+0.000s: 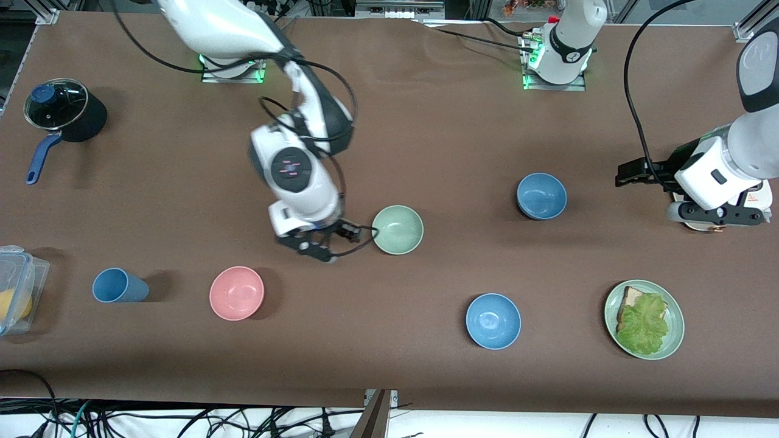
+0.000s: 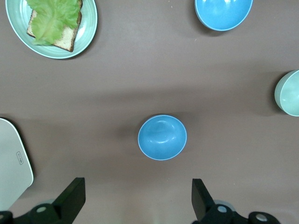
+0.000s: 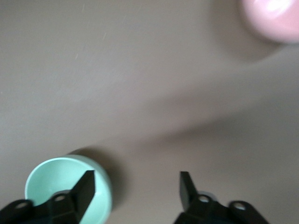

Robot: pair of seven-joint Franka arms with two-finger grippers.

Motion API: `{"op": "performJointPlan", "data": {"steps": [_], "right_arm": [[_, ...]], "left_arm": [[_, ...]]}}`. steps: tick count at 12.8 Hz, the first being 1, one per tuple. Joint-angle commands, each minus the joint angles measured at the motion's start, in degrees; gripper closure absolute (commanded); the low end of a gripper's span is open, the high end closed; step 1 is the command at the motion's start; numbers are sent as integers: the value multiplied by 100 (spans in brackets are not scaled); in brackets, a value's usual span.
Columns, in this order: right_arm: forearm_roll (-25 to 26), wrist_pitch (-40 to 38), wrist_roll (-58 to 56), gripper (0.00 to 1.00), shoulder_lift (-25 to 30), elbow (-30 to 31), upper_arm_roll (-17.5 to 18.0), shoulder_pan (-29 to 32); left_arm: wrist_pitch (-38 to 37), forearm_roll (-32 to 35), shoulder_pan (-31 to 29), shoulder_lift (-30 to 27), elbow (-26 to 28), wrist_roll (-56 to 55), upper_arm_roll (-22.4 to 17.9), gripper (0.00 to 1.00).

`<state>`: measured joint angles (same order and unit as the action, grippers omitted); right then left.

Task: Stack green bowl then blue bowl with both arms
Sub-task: 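Open the right gripper and withdraw it while the left gripper moves out, then reach the left gripper to the blue bowl and grasp its rim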

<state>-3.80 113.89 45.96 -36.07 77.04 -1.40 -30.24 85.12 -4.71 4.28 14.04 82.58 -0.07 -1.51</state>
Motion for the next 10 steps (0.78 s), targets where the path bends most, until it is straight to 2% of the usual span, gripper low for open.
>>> {"op": "performJointPlan", "data": {"steps": [1, 3, 5, 6, 8, 10], "right_arm": [[-252, -970, -1855, 0, 565, 110, 87, 964], [-376, -1411, -3410, 0, 733, 188, 87, 1781], [-385, -1439, -4915, 0, 672, 259, 95, 2582], [-385, -1361, -5261, 0, 646, 381, 87, 2803], [-350, -819, -5334, 0, 715, 1020, 52, 2919], [-341, 120, -5335, 0, 1249, 2143, 34, 2919]], "left_arm": [[-92, 66, -24, 247, -76, 16, 45, 0], [-5, 110, 29, 459, 90, -2, 46, 0], [818, 102, -41, 477, 790, 24, 37, 0], [1310, 93, -59, 451, 1229, 25, 37, 0], [2215, 84, -59, 416, 2021, 25, 37, 0], [2963, 75, -59, 345, 2690, 25, 37, 0]]}}
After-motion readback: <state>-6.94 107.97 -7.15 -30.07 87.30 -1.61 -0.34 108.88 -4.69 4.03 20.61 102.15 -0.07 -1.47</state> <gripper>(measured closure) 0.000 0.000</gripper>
